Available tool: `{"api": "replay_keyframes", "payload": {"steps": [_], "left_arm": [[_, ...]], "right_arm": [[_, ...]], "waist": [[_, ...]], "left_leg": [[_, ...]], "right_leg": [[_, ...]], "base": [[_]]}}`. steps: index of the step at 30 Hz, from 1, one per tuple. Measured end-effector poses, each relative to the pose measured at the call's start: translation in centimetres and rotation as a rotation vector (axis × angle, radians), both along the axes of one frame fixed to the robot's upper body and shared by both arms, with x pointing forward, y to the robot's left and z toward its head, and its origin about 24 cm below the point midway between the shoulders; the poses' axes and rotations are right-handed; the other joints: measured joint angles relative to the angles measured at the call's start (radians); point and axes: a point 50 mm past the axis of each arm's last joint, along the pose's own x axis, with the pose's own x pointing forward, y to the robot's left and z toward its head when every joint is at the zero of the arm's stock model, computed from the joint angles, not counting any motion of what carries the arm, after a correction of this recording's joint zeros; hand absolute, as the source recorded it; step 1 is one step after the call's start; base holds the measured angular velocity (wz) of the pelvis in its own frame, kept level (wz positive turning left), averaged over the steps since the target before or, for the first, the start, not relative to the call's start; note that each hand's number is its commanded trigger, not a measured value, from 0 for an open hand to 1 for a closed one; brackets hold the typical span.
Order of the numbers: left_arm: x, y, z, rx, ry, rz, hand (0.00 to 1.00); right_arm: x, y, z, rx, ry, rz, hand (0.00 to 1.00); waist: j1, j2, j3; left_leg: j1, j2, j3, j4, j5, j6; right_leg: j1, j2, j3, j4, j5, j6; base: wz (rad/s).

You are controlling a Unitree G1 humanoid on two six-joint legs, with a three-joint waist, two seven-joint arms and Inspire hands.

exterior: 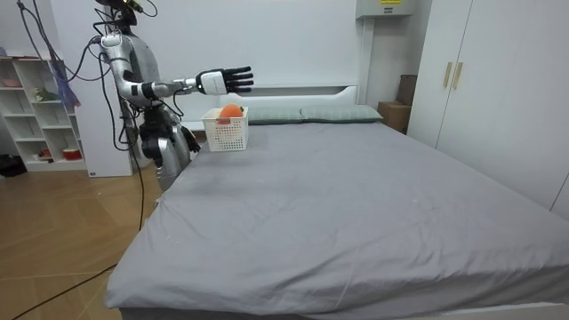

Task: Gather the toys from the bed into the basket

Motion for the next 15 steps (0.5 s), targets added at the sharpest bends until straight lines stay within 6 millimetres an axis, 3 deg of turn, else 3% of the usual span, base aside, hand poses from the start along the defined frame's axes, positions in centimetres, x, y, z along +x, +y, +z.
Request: {"api": "replay_keyframes", "payload": {"steps": [4,8,10,12,14,15], "left_arm": [[-0.8,0.1,-0.2,0.010,0.024,0.040,0.00],[-1.4,0.3,-0.2,0.022,0.046,0.059,0.00],[-1.9,0.5,-0.2,0.022,0.048,0.104,0.00],[-2.3,0.6,-0.2,0.022,0.050,0.130,0.00],[-2.6,0.9,-0.1,0.032,0.051,0.153,0.00],[-2.8,1.0,0.0,0.034,0.052,0.160,0.00]], "right_arm": [[-2.2,-2.0,-3.1,0.130,0.113,-0.149,0.00],[-4.4,-3.1,-5.5,0.200,0.200,-0.244,0.00],[-7.0,-4.0,-8.0,0.240,0.320,-0.339,0.00],[-8.9,-4.3,-9.7,0.301,0.386,-0.424,0.00],[-12.7,-4.7,-12.0,0.358,0.501,-0.539,0.00],[-13.7,-4.7,-12.5,0.365,0.533,-0.564,0.00]], "waist": [[-0.024,-0.004,0.0031],[-0.044,0.002,-0.0002],[-0.051,0.001,-0.0049],[-0.059,-0.003,-0.0004],[-0.064,-0.001,-0.0025],[-0.064,0.001,-0.0030]], "left_leg": [[-0.003,0.009,0.024,-0.001,-0.007,-0.003],[-0.007,0.017,0.040,-0.001,-0.012,-0.006],[-0.002,0.022,0.053,-0.001,-0.016,-0.010],[0.003,0.027,0.060,-0.001,-0.021,-0.012],[0.006,0.030,0.058,0.000,-0.023,-0.014],[0.006,0.030,0.060,0.000,-0.023,-0.015]], "right_leg": [[-0.012,0.005,0.009,0.000,0.001,-0.002],[-0.021,0.010,0.008,-0.001,0.004,-0.006],[-0.020,0.016,0.017,-0.001,0.004,-0.006],[-0.020,0.021,0.030,-0.001,0.004,-0.007],[-0.016,0.023,0.030,-0.001,0.004,-0.007],[-0.017,0.024,0.031,-0.001,0.004,-0.007]], "base": [[-0.17],[-0.13],[-0.09],[-0.16],[-0.05],[0.00]]}}
